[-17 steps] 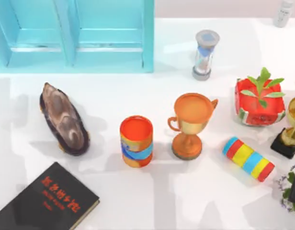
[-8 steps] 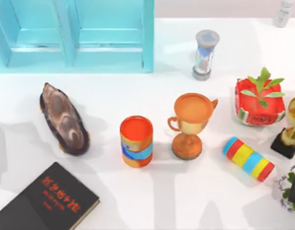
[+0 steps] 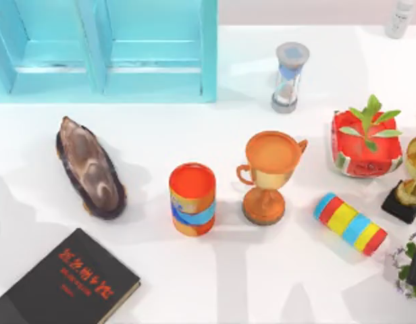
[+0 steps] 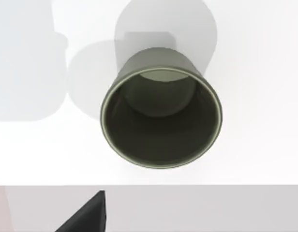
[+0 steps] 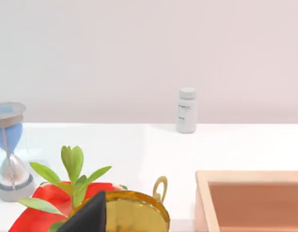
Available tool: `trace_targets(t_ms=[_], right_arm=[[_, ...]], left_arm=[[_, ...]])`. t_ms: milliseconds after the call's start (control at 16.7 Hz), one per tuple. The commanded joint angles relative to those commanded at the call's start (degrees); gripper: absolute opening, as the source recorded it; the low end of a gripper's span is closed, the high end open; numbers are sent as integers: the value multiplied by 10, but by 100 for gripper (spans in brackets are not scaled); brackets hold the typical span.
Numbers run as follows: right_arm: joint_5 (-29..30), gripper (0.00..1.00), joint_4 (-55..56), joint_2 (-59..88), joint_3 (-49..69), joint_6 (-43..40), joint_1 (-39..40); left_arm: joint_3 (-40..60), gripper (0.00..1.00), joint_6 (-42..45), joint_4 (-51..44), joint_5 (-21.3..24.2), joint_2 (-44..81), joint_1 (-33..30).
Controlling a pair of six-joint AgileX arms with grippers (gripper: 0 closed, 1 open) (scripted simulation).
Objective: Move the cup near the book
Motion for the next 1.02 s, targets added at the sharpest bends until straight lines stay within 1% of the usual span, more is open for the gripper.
trace_targets(t_ms=[300,420,780,1020], right_arm=[[0,100,0,0,0,0,0],[0,100,0,0,0,0,0],[0,100,0,0,0,0,0],[0,100,0,0,0,0,0]], left_arm=[[-10,100,-1,10,0,0,-2],[-37,100,-2,42,0,7,-1],[-149,100,1,190,0,38,1],[-168,100,2,211,0,43,2]])
